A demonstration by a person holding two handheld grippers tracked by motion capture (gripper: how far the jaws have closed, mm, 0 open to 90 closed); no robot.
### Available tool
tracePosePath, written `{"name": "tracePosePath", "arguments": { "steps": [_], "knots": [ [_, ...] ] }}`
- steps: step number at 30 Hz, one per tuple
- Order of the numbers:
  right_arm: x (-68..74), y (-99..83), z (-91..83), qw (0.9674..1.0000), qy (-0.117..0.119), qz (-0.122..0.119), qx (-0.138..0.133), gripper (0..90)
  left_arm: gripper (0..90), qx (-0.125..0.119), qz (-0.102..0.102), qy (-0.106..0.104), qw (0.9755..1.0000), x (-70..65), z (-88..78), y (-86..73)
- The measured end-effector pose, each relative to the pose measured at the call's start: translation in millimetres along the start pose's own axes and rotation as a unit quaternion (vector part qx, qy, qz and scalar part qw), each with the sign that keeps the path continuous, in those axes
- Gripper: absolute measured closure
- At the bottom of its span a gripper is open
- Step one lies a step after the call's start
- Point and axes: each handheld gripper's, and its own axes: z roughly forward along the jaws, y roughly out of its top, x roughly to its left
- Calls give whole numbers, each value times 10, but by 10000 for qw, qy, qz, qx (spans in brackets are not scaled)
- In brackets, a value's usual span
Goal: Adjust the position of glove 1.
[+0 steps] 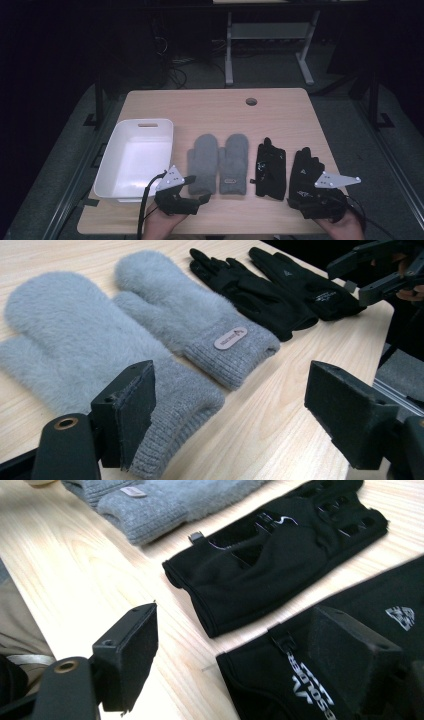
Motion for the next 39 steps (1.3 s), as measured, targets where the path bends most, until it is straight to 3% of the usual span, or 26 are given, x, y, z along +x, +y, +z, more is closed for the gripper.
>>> {"name": "tracePosePath", "arguments": {
  "steps": [13,29,39],
  "knots": [
    [40,393,113,9995,207,-224,33,188,196,-45,-37,-36,10000,42,-31,2],
    [108,824,330,9965,515,-488,444,180,193,-59,-76,-68,9999,62,-50,-5],
    [150,963,499,9939,684,-588,633,179,190,-47,-118,-94,9999,76,-64,-2]
  ]
}}
